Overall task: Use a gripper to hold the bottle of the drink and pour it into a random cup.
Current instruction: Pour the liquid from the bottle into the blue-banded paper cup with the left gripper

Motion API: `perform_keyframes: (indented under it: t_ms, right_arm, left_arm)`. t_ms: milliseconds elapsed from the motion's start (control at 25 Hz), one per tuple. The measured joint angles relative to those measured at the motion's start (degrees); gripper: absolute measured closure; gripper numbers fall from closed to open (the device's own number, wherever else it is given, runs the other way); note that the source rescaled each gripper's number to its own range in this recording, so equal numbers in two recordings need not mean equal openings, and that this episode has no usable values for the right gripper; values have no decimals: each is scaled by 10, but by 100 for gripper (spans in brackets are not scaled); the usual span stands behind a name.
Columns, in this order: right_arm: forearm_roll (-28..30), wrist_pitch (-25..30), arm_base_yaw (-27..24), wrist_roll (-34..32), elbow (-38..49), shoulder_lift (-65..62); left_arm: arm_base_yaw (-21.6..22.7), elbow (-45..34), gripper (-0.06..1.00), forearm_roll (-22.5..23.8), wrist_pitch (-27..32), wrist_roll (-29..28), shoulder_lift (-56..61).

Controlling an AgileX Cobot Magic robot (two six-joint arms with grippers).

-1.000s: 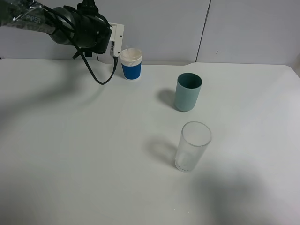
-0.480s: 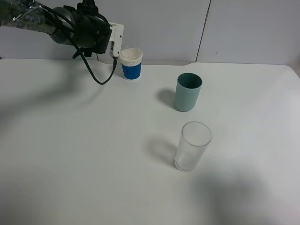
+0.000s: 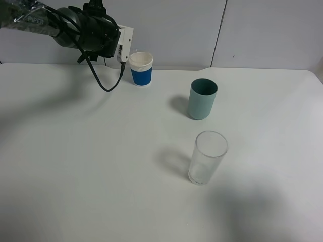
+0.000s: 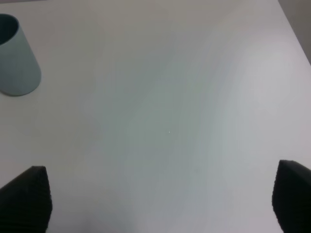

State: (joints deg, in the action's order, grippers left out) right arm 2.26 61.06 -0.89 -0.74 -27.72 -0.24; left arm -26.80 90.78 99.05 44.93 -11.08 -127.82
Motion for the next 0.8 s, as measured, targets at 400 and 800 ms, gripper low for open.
perform_keyframes:
  t_ms: [400, 800]
  right_arm:
    - [0, 0, 0, 0, 0, 0]
    - [0, 0, 0, 0, 0, 0]
  left_arm:
    - [0, 0, 87, 0, 2, 9, 0]
    - [0, 0, 87, 0, 4, 27, 0]
